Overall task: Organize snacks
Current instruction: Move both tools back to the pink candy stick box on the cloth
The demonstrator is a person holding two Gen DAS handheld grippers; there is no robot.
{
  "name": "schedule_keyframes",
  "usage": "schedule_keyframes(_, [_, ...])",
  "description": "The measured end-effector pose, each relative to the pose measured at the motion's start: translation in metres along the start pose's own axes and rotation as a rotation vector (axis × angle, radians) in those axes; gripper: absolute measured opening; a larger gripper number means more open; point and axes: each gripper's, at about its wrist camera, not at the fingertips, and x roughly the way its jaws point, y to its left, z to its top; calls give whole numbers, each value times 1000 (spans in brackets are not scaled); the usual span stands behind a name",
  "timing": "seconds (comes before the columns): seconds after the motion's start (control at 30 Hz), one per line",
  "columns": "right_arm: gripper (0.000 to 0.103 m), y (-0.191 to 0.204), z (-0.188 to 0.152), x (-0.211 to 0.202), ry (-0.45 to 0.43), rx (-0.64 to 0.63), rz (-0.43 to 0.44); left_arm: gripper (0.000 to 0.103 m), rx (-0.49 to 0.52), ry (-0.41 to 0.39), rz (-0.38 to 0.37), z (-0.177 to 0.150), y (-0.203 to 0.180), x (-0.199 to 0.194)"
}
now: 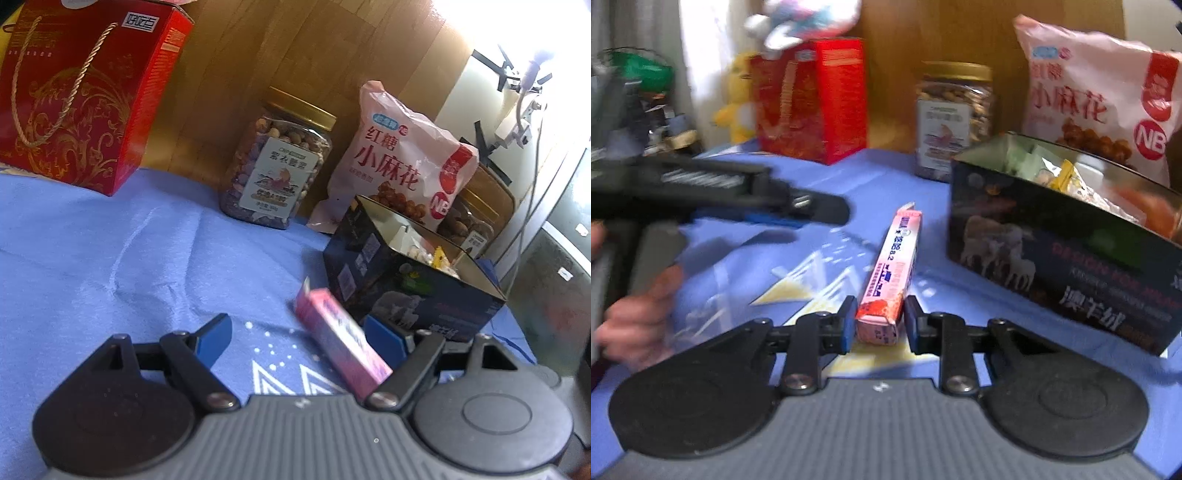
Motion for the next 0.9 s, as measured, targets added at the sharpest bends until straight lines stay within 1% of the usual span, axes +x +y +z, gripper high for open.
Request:
schedule_keyframes(0.07, [30, 8, -11, -16, 20, -63, 99, 82, -1, 8, -30, 0, -1, 0])
schedule_keyframes(0.13, [28, 17, -26, -32, 37, -148, 168, 82, 9, 21, -60, -1, -4, 0])
schedule_keyframes(0.17, [28, 21, -33, -39, 39, -197, 165, 82, 20, 27, -67, -2, -6, 1])
schedule_keyframes(0.2, [29, 24, -39, -44, 36, -236, 138, 82, 35, 33, -70, -3, -9, 2])
schedule_keyframes(0.23, [31, 25, -45, -48, 26, -255, 91, 82, 51, 39, -70, -5, -12, 3])
schedule_keyframes(0.27, [35, 22, -49, -51, 14, -247, 34, 82, 63, 42, -68, -6, -14, 3])
schedule_keyframes(0.3, [36, 19, -51, -53, 6, -221, -14, 82, 72, 45, -65, -7, -16, 4])
schedule_keyframes(0.37, [36, 8, -56, -59, -19, -129, -65, 82, 75, 48, -57, -8, -17, 5])
schedule_keyframes(0.43, [36, -1, -60, -66, -52, -39, -60, 82, 67, 50, -55, -8, -15, 4])
schedule_keyframes(0.5, [40, -2, -65, -70, -70, -7, -53, 82, 62, 49, -52, -7, -14, 4])
schedule_keyframes(0.73, [45, 6, -70, -63, -62, -37, -50, 82, 62, 51, -44, -7, -12, 5])
schedule_keyframes(0.8, [49, 9, -71, -62, -65, -48, -57, 82, 58, 51, -42, -7, -12, 5])
schedule_keyframes(0.9, [49, 12, -72, -60, -71, -64, -65, 82, 48, 43, -44, -7, -11, 1])
